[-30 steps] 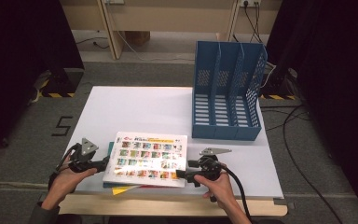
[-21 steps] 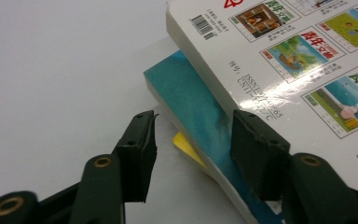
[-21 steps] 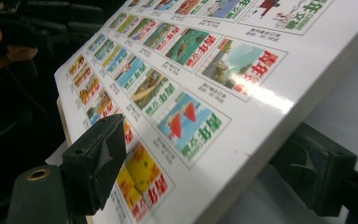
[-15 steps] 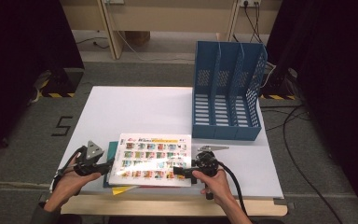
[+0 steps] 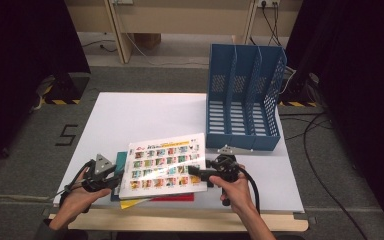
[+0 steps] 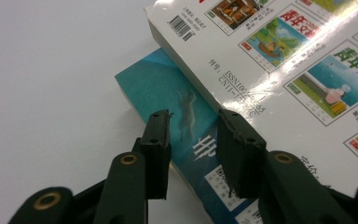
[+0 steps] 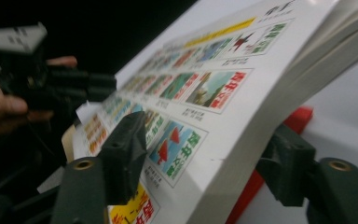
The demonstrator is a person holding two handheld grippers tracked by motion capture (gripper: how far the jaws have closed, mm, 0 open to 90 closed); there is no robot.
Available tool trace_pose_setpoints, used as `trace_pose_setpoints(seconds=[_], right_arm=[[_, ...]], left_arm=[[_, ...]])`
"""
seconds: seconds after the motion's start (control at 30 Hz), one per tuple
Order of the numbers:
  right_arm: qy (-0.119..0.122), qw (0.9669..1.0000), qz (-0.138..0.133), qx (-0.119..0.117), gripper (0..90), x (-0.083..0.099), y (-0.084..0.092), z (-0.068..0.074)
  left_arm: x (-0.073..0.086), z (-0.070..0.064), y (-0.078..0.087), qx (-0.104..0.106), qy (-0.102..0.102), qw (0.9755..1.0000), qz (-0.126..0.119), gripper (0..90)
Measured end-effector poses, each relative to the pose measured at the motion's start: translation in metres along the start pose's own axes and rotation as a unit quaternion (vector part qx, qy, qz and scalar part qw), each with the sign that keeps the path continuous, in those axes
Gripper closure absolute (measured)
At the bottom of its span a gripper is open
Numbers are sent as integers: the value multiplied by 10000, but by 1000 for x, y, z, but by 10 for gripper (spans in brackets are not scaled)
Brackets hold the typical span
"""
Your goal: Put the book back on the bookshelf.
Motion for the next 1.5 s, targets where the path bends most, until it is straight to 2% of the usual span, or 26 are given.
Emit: trace_pose_setpoints(seconds=[0.03, 0.1, 0.17, 0.3, 0.43, 0.47, 0.6, 0.67, 0.77, 0.83, 0.93, 1.03, 1.1, 1.13, 1.2, 1.23, 1.27, 1.3, 1.33, 1.4, 1.43, 1.5], right_arm=[[122, 9999, -27, -7, 437, -8, 3, 2], [208, 9998, -28, -32, 479, -24, 8, 8], [482, 9988, 106, 27, 499, -44, 13, 19], [681, 9970, 351, 144, 542, -73, 20, 35], [780, 9951, 550, 247, 571, -93, 25, 51], [829, 9945, 587, 261, 574, -97, 25, 54], [1085, 9899, 814, 413, 592, -116, 25, 74], [1393, 9844, 943, 523, 593, -127, 23, 84], [1666, 9777, 1083, 673, 596, -141, 18, 97], [1719, 9774, 1037, 655, 596, -149, 13, 106], [1393, 9847, 996, 330, 547, -152, 7, 114], [1436, 9850, 901, 329, 485, -145, 9, 124], [1331, 9866, 894, 317, 414, -139, 11, 129], [1349, 9850, 1009, 378, 388, -132, 12, 132], [1473, 9791, 1284, 565, 348, -116, 11, 136], [1645, 9746, 1343, 710, 347, -109, 9, 137], [1770, 9706, 1394, 845, 368, -103, 7, 137], [1972, 9662, 1351, 964, 435, -99, 5, 137], [2096, 9639, 1284, 1023, 462, -97, 4, 136], [2158, 9658, 1094, 932, 515, -97, 2, 133], [2269, 9648, 988, 886, 538, -96, 2, 133], [2540, 9596, 823, 891, 596, -98, 3, 135]], left_arm=[[-1, -3, 0, -2, -40, 10000, -5, 637], [-4, -8, -2, 16, -61, 10000, -39, 634], [-7, -14, -4, 23, -87, 9999, -91, 618], [-14, -26, -8, -76, -231, 9996, -143, 573], [-21, -36, -11, -149, -350, 9991, -186, 542], [-23, -38, -13, -207, -423, 9987, -215, 510], [-31, -45, -20, -190, -337, 9988, -296, 451], [-35, -46, -24, -194, -289, 9990, -297, 412], [-41, -47, -31, -225, -214, 9990, -324, 341], [-42, -45, -34, -249, -173, 9990, -330, 294], [-40, -43, -35, -255, -53, 9990, -372, 252], [-40, -45, -35, -269, -17, 9988, -409, 250], [-40, -46, -34, -295, -22, 9988, -401, 255], [-40, -46, -34, -286, -18, 9988, -401, 262], [-39, -47, -34, -285, 2, 9987, -425, 265], [-40, -47, -34, -291, -5, 9987, -426, 266], [-40, -47, -34, -292, -16, 9987, -425, 268], [-39, -47, -34, -293, -1, 9986, -437, 268], [-39, -47, -34, -284, 4, 9987, -425, 261], [-39, -46, -36, -311, 58, 9984, -461, 226], [-39, -46, -37, -321, 62, 9983, -473, 208], [-41, -46, -39, -318, 77, 9984, -468, 162]])
Point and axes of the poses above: each handheld gripper's, and its own axes: y roughly backward along the jaws, x roughly out of its underside, z roughly to its left, the point moved 3 cm from there along -y, roughly forward along the jaws, and after that the axes turned 11 degrees about -y, right-handed, at the moved point
